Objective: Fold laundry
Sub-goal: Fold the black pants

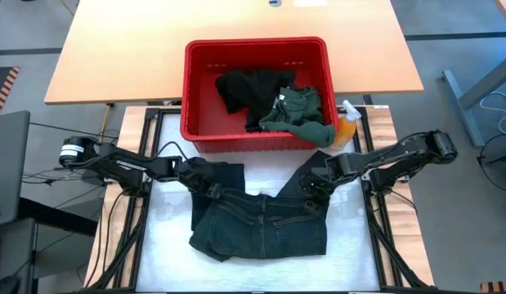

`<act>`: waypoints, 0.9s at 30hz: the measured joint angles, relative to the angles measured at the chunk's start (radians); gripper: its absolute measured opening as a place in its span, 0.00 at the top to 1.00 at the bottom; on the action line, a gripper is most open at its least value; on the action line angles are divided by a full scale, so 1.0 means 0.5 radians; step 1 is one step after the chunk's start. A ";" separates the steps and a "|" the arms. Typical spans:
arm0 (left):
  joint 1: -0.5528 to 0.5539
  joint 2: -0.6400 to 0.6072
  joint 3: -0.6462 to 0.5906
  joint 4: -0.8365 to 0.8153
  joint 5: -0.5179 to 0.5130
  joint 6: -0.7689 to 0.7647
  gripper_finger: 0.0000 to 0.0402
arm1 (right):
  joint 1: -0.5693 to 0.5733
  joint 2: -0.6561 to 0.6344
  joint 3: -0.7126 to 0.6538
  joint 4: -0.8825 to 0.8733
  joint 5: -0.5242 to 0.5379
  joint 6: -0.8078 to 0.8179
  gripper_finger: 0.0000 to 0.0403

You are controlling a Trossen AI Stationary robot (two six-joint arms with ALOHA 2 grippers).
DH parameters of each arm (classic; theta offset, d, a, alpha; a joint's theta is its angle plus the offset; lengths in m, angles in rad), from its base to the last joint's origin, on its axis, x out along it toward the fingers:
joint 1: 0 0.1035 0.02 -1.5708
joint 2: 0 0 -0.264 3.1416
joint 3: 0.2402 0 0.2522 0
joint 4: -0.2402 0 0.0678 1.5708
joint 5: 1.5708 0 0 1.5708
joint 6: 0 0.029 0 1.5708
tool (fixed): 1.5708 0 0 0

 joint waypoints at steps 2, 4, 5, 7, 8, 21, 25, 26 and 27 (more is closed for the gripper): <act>-0.009 -0.001 0.000 -0.002 -0.042 0.049 0.79 | 0.031 0.000 0.000 -0.002 0.082 0.077 0.59; -0.019 -0.001 0.000 -0.008 -0.069 0.094 0.91 | 0.057 0.000 0.000 -0.021 0.163 0.137 0.59; -0.024 -0.001 0.000 -0.001 -0.078 0.106 0.95 | 0.070 0.000 0.000 -0.040 0.208 0.158 0.59; -0.034 -0.002 0.000 0.010 -0.091 0.117 0.97 | 0.102 0.000 0.000 -0.102 0.323 0.184 0.60; -0.039 -0.002 0.000 0.012 -0.092 0.130 0.97 | 0.121 0.000 0.000 -0.135 0.388 0.204 0.60; 0.025 -0.593 -0.001 0.466 -0.136 0.462 0.99 | 0.223 -0.175 0.231 -0.126 0.778 -0.008 0.92; 0.089 -0.859 -0.001 0.672 -0.154 0.588 0.99 | 0.181 -0.355 0.410 0.115 0.900 -0.349 0.90; 0.109 -0.921 -0.001 0.729 -0.187 0.593 0.99 | 0.167 -0.401 0.446 0.216 0.933 -0.434 0.90; 0.126 -0.979 -0.001 0.780 -0.228 0.598 0.99 | 0.153 -0.443 0.477 0.326 0.966 -0.510 0.91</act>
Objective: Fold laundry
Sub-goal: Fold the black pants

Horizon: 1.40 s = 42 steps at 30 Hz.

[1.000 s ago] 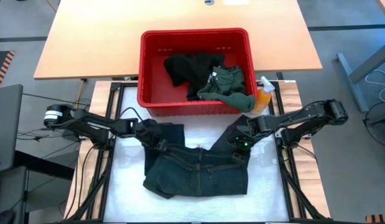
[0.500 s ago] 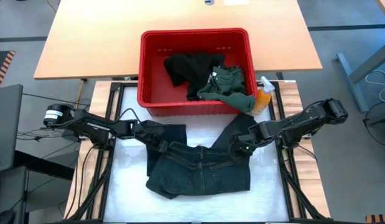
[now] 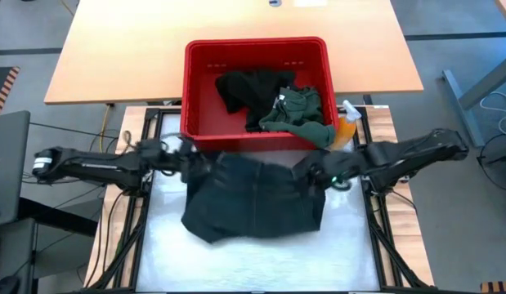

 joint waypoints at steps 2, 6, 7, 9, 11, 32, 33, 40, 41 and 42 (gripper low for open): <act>0.024 -0.092 0.000 0.135 -0.112 0.020 0.99 | -0.042 -0.066 0.051 0.225 0.065 -0.145 0.91; 0.032 -0.197 0.010 0.430 -0.420 0.139 0.99 | -0.149 -0.107 0.100 0.580 0.107 -0.396 0.91; 0.032 -0.200 0.033 0.466 -0.496 0.174 0.99 | -0.177 -0.100 0.102 0.661 0.106 -0.433 0.91; 0.029 -0.187 0.105 0.460 -0.614 0.224 0.99 | -0.227 -0.059 0.102 0.827 0.091 -0.487 0.91; 0.013 -0.122 0.215 0.403 -0.681 0.240 0.99 | -0.269 0.015 0.102 0.988 0.013 -0.518 0.91; -0.217 0.790 1.325 -0.792 -0.647 0.700 0.99 | -0.256 0.566 0.337 1.175 0.168 -0.459 0.91; -0.217 0.786 1.327 -0.817 -0.683 0.705 0.99 | -0.246 0.563 0.337 1.131 0.225 -0.469 0.91; -0.218 0.764 1.329 -0.870 -0.720 0.688 0.99 | -0.196 0.578 0.337 1.049 0.463 -0.474 0.91; -0.219 0.775 1.329 -0.866 -0.709 0.676 0.99 | -0.195 0.581 0.337 1.050 0.463 -0.474 0.91; -0.219 0.781 1.330 -0.871 -0.706 0.664 0.98 | -0.195 0.583 0.337 1.035 0.462 -0.473 0.91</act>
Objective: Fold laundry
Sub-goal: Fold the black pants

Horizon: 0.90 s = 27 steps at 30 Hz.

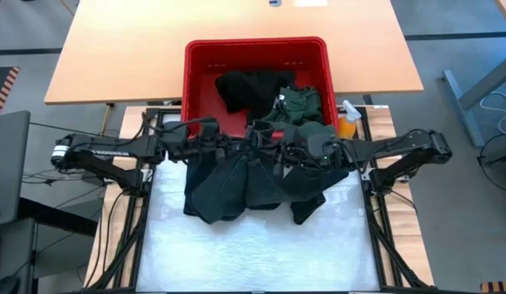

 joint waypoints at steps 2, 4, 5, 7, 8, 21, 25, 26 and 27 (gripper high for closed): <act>-0.009 0.024 0.000 -0.005 0.002 -0.017 0.98 | 0.000 0.020 0.000 0.005 0.000 0.001 0.90; -0.012 0.039 0.002 -0.010 0.004 -0.032 0.98 | 0.000 0.026 0.000 0.010 -0.013 0.000 0.89; -0.012 0.045 0.002 -0.018 0.017 -0.045 0.98 | 0.000 0.036 -0.002 0.015 -0.036 0.001 0.88; -0.011 0.070 0.002 0.001 0.031 -0.060 0.98 | 0.000 0.067 -0.002 0.057 -0.032 0.005 0.85; -0.011 0.077 0.002 -0.001 0.038 -0.066 0.98 | 0.001 0.081 -0.002 0.057 -0.032 0.005 0.83; -0.014 0.098 -0.006 -0.033 0.034 -0.072 0.98 | -0.019 0.151 0.001 0.064 -0.110 0.040 0.41; -0.013 0.098 -0.006 -0.035 0.027 -0.076 0.98 | -0.025 0.151 0.000 0.059 -0.114 0.036 0.37; -0.013 0.094 -0.006 -0.036 0.029 -0.075 0.98 | -0.025 0.151 0.001 0.053 -0.114 0.033 0.37; -0.013 0.089 -0.006 -0.042 0.034 -0.073 0.98 | -0.025 0.151 0.001 0.045 -0.113 0.029 0.37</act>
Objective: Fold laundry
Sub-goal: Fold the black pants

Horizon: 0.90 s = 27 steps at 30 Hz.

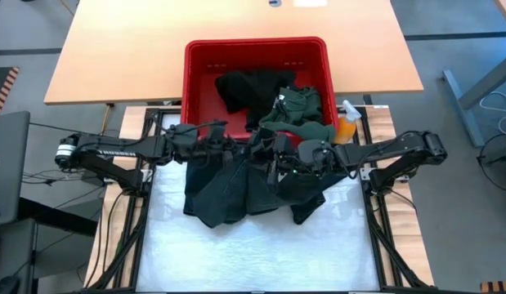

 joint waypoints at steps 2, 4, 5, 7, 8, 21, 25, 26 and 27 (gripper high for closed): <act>0.000 -0.016 0.000 -0.028 0.023 0.018 0.98 | 0.000 0.000 0.001 -0.020 -0.001 0.001 0.37; 0.000 -0.040 0.001 -0.074 0.054 0.049 0.98 | 0.000 0.002 0.001 -0.030 -0.013 0.001 0.37; 0.000 -0.053 0.001 -0.086 0.088 0.073 0.98 | 0.002 0.002 0.001 -0.031 -0.034 0.001 0.37; 0.004 -0.078 0.001 -0.081 0.173 0.136 0.96 | 0.003 0.002 0.001 -0.032 -0.058 0.002 0.37; 0.004 -0.092 0.001 -0.067 0.216 0.158 0.94 | 0.004 0.002 0.001 -0.041 -0.059 0.002 0.37; -0.002 -0.003 0.016 -0.318 0.279 0.228 0.56 | -0.011 0.011 -0.013 -0.079 -0.053 0.001 0.37; -0.002 0.006 0.015 -0.276 0.275 0.239 0.54 | -0.010 0.010 -0.013 -0.076 -0.062 0.003 0.37; -0.002 0.007 0.015 -0.249 0.280 0.252 0.54 | -0.010 0.010 -0.013 -0.077 -0.061 0.003 0.37; -0.001 0.008 0.014 -0.213 0.297 0.270 0.54 | -0.010 0.017 -0.013 -0.075 -0.057 0.002 0.37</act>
